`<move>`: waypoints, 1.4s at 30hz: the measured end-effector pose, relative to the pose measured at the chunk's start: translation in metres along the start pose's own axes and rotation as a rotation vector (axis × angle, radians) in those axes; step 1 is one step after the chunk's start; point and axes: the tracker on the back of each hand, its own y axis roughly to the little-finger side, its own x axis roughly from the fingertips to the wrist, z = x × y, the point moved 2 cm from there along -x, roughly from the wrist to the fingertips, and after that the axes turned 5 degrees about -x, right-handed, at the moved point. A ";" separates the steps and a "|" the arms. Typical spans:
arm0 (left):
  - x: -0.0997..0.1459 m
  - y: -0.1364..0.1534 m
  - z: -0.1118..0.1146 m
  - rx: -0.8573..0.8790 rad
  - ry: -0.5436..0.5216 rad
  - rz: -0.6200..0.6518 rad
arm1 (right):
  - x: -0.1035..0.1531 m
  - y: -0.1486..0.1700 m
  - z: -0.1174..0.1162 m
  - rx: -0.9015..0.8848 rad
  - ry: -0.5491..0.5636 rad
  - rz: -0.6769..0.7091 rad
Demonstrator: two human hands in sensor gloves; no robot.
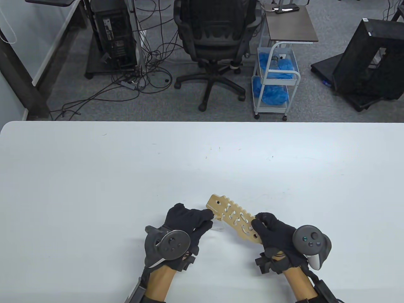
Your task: Remove rope from all holes on crocodile lacing toy
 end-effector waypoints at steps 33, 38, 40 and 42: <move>-0.001 0.001 0.008 -0.059 0.051 -0.005 | 0.001 -0.002 -0.003 -0.127 -0.021 -0.016; 0.000 0.020 0.008 -0.020 0.044 -0.126 | 0.001 -0.001 0.003 -0.194 0.008 -0.030; 0.000 0.029 0.011 0.007 0.057 -0.175 | 0.000 -0.001 0.005 -0.216 0.012 -0.031; 0.001 0.036 0.014 0.034 0.070 -0.215 | 0.000 0.000 0.005 -0.244 0.009 -0.032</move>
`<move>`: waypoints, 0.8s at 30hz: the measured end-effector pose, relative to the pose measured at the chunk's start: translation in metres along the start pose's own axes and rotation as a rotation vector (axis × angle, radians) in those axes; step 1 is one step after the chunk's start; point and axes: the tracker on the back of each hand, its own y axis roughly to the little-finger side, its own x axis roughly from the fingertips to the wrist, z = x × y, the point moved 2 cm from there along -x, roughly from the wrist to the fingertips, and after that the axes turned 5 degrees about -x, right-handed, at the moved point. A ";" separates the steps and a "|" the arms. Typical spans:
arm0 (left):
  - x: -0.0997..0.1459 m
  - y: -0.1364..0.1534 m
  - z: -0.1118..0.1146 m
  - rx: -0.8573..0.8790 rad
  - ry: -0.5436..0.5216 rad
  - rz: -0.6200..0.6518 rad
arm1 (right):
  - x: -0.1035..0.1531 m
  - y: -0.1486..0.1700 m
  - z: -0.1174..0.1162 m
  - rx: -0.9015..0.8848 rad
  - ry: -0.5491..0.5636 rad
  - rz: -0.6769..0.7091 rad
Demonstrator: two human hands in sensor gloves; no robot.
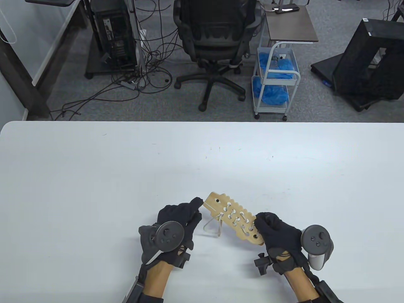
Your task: Remove rope from all holes on crocodile lacing toy
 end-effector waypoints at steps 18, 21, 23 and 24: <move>-0.005 0.006 0.045 0.611 0.449 0.060 | 0.002 -0.004 -0.012 -0.201 -0.090 0.011; -0.003 0.001 0.049 0.620 0.488 0.084 | 0.003 -0.005 -0.016 -0.198 -0.111 0.017; -0.003 -0.001 0.049 0.596 0.487 0.091 | 0.003 -0.005 -0.017 -0.194 -0.117 0.016; -0.003 -0.002 0.049 0.582 0.483 0.094 | 0.003 -0.005 -0.017 -0.192 -0.118 0.017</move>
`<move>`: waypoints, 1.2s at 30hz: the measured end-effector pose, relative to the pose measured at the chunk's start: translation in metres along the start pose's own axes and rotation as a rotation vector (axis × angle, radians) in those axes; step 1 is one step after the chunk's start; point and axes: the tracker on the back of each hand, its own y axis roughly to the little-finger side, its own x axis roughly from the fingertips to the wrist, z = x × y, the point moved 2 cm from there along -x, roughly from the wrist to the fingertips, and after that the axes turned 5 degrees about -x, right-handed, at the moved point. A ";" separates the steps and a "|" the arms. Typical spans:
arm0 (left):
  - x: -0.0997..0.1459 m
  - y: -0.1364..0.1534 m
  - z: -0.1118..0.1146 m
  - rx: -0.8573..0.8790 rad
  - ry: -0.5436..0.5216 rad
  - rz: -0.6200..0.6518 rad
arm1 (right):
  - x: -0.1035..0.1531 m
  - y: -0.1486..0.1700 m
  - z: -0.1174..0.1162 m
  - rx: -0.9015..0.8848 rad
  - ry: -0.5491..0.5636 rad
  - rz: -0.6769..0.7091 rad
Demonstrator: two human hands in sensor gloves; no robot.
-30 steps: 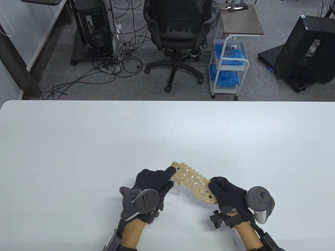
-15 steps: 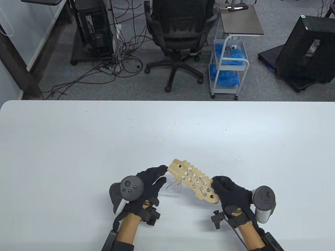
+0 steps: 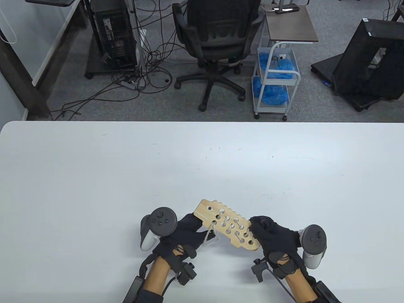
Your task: Remove rope from all holes on crocodile lacing toy
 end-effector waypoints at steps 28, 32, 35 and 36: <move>0.013 0.023 -0.032 -0.131 -0.282 -0.189 | -0.002 0.016 0.036 0.053 0.180 -0.100; 0.017 0.024 -0.037 -0.155 -0.335 -0.222 | -0.001 0.019 0.045 0.029 0.234 -0.126; 0.019 0.027 -0.039 -0.178 -0.364 -0.251 | -0.001 0.021 0.051 0.010 0.262 -0.146; 0.020 0.027 -0.040 -0.180 -0.368 -0.257 | 0.000 0.023 0.053 0.002 0.273 -0.157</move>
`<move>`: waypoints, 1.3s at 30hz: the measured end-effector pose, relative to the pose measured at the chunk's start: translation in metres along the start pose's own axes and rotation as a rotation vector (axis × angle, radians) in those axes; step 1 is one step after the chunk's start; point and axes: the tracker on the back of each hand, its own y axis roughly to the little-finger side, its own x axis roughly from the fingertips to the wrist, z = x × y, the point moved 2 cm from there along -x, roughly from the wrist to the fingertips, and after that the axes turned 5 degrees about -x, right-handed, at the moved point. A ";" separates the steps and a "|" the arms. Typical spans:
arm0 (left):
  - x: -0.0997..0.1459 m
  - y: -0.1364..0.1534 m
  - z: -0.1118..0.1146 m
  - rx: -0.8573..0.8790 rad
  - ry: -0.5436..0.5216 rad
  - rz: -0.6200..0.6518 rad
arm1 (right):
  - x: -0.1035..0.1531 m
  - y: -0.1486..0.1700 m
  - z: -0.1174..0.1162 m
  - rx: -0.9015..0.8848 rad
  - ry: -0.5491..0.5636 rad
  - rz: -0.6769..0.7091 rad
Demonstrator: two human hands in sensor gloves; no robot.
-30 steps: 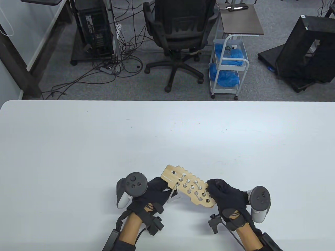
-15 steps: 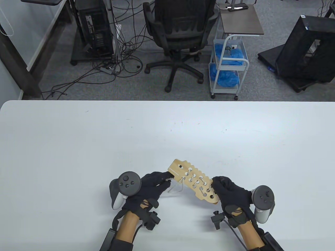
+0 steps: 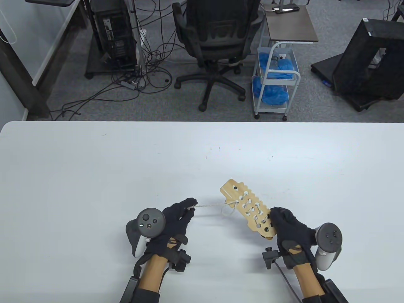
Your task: Remove rope from all holes on crocodile lacing toy
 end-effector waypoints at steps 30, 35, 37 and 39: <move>0.000 0.037 -0.024 0.003 -0.128 -0.174 | 0.000 0.025 0.042 -0.216 0.275 -0.222; 0.000 0.037 -0.024 -0.003 -0.128 -0.178 | 0.000 0.025 0.041 -0.224 0.266 -0.218; 0.000 0.036 -0.024 -0.004 -0.129 -0.177 | 0.000 0.025 0.041 -0.224 0.265 -0.216; 0.000 0.036 -0.023 -0.008 -0.128 -0.176 | 0.000 0.024 0.041 -0.223 0.264 -0.215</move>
